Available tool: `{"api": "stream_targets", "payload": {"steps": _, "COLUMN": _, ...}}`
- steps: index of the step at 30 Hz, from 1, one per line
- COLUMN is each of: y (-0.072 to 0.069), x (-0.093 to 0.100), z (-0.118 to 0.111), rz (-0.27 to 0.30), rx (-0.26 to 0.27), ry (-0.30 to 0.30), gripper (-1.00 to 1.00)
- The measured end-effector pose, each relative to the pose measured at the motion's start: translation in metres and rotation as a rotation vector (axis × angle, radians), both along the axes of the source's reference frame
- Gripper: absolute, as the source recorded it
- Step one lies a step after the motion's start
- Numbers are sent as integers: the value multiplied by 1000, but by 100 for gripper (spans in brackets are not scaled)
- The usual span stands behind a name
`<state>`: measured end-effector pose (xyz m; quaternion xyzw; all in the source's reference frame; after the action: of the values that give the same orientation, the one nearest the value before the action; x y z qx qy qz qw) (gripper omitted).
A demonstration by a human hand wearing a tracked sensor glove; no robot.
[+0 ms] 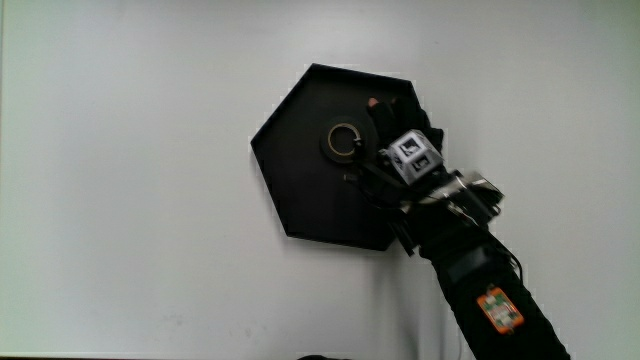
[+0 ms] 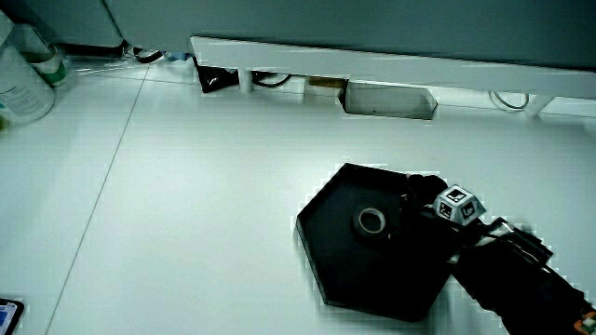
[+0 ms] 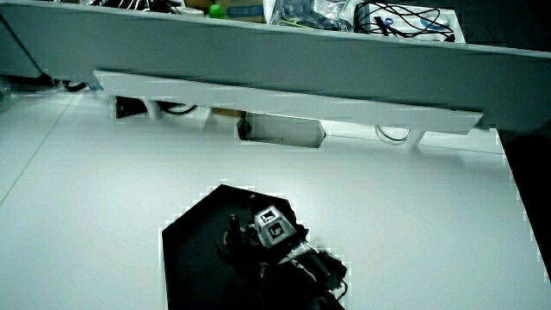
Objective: Pick black tape from plate
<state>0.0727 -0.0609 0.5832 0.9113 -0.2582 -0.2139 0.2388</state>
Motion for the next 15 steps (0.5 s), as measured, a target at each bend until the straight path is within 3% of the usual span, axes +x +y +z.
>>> {"api": "stream_targets", "payload": {"steps": 3, "y": -2, "x": -25, "z": -2, "rz": 19, "rx": 43, "ry": 34, "gripper": 0}}
{"api": "stream_targets", "payload": {"steps": 4, "y": -4, "x": -29, "z": 24, "rz": -38, "rx": -103, "ry": -8, "gripper": 0}}
{"api": "stream_targets", "payload": {"steps": 5, "y": -6, "x": -30, "z": 36, "rz": -47, "rx": -213, "ry": 28, "gripper": 0}}
{"api": "stream_targets", "payload": {"steps": 6, "y": -8, "x": -28, "z": 43, "rz": -21, "rx": -235, "ry": 98, "gripper": 0}}
{"api": "stream_targets", "payload": {"steps": 7, "y": -9, "x": -24, "z": 43, "rz": -19, "rx": -207, "ry": 97, "gripper": 0}}
{"api": "stream_targets", "payload": {"steps": 9, "y": -8, "x": -19, "z": 44, "rz": -20, "rx": -233, "ry": 107, "gripper": 0}}
{"api": "stream_targets", "payload": {"steps": 11, "y": -7, "x": -19, "z": 45, "rz": -25, "rx": -219, "ry": 119, "gripper": 15}}
{"api": "stream_targets", "payload": {"steps": 14, "y": -8, "x": -26, "z": 40, "rz": -10, "rx": -151, "ry": 112, "gripper": 38}}
{"api": "stream_targets", "payload": {"steps": 15, "y": -8, "x": -29, "z": 47, "rz": -4, "rx": -132, "ry": 194, "gripper": 46}}
